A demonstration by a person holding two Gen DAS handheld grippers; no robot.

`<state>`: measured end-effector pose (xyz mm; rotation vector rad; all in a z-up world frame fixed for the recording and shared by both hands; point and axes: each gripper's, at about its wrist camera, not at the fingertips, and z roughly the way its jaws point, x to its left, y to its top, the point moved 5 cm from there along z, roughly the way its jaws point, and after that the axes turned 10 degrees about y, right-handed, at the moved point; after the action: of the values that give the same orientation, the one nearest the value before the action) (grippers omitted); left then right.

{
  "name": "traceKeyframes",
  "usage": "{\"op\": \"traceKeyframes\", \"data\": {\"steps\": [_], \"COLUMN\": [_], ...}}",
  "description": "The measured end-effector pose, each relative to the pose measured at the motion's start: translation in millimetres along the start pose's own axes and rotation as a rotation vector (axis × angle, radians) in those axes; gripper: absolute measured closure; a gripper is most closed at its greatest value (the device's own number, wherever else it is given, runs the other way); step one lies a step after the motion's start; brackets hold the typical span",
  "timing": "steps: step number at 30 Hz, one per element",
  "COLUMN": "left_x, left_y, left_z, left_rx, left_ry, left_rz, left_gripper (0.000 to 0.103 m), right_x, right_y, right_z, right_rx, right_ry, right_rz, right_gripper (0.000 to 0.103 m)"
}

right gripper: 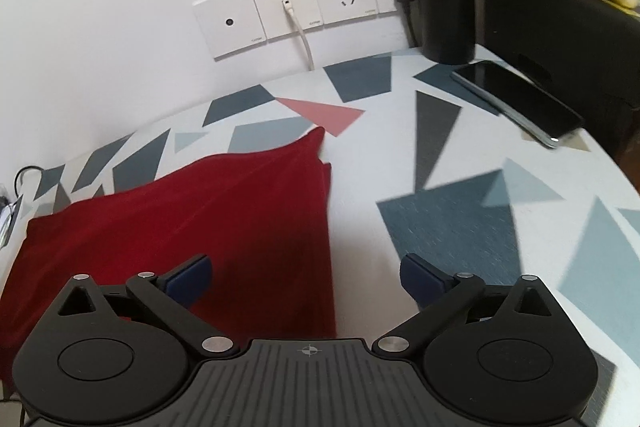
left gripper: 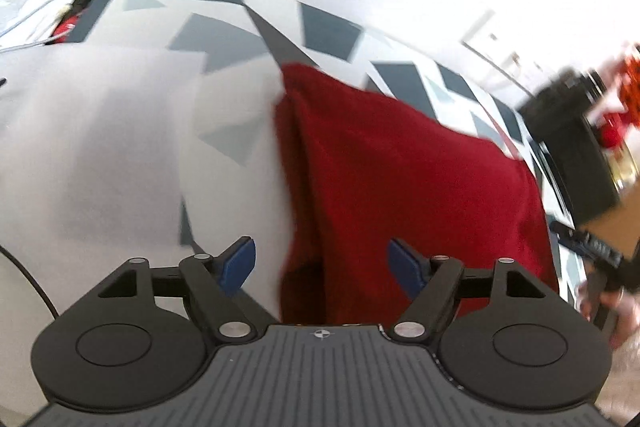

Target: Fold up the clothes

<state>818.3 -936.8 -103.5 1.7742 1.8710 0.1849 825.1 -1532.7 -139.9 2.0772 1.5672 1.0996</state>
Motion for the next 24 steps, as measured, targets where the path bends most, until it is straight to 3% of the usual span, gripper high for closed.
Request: {"op": "traceKeyframes", "data": {"steps": [3, 7, 12, 19, 24], "left_x": [0.8, -8.8, -26.7, -42.6, -47.4], "left_y": [9.1, 8.5, 4.1, 2.6, -0.3], "left_z": [15.5, 40.3, 55.3, 62.8, 63.3], "left_rx": [0.0, 0.04, 0.027, 0.016, 0.001], "left_ry": [0.045, 0.079, 0.114, 0.234, 0.271], "left_rz": [0.004, 0.026, 0.067, 0.119, 0.142], "left_gripper": [0.019, 0.018, 0.001, 0.0, 0.0], "right_x": [1.1, 6.3, 9.9, 13.2, 15.3], "right_y": [6.5, 9.1, 3.2, -2.1, -4.4], "right_z": [17.0, 37.7, 56.6, 58.2, 59.1], "right_rx": [0.008, 0.043, 0.102, 0.092, 0.078], "right_ry": [0.013, 0.013, -0.009, -0.031, -0.055], "right_rz": [0.009, -0.001, -0.017, -0.071, -0.088], "right_gripper": [0.001, 0.001, 0.001, 0.001, 0.001]}}
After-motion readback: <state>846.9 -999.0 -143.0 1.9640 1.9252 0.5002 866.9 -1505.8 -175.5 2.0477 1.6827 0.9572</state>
